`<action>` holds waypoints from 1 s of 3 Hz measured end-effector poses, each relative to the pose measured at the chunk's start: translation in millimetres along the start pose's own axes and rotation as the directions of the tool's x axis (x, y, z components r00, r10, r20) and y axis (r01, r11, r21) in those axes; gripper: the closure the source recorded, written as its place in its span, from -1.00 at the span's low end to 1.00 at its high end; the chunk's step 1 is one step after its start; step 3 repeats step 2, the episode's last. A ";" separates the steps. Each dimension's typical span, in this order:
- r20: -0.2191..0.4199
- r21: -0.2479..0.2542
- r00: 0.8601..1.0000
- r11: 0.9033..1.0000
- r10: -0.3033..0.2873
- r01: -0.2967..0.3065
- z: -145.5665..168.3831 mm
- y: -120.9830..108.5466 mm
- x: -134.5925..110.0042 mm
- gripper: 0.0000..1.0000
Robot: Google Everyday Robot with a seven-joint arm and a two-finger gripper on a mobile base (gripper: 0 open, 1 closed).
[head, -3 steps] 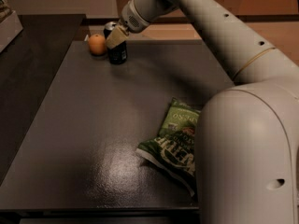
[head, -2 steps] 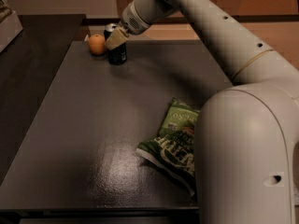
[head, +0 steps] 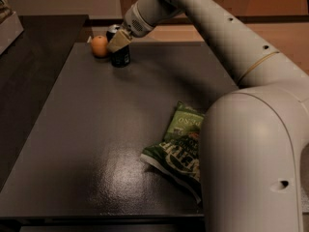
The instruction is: Move pepsi can near orange
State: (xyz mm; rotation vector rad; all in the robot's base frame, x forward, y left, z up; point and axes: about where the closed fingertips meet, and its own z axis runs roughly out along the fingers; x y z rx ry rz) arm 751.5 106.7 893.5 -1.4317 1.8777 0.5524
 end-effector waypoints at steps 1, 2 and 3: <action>-0.002 -0.005 1.000 1.000 0.000 0.000 3.3 1.1 0.4 -1.00; -0.002 -0.005 1.000 1.000 0.000 0.000 3.4 1.2 0.4 -1.00; -0.002 -0.005 1.000 1.000 0.000 0.000 3.4 1.2 0.4 -1.00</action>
Offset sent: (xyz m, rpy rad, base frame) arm -0.0002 0.0023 -0.0025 -0.0008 0.0036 0.0034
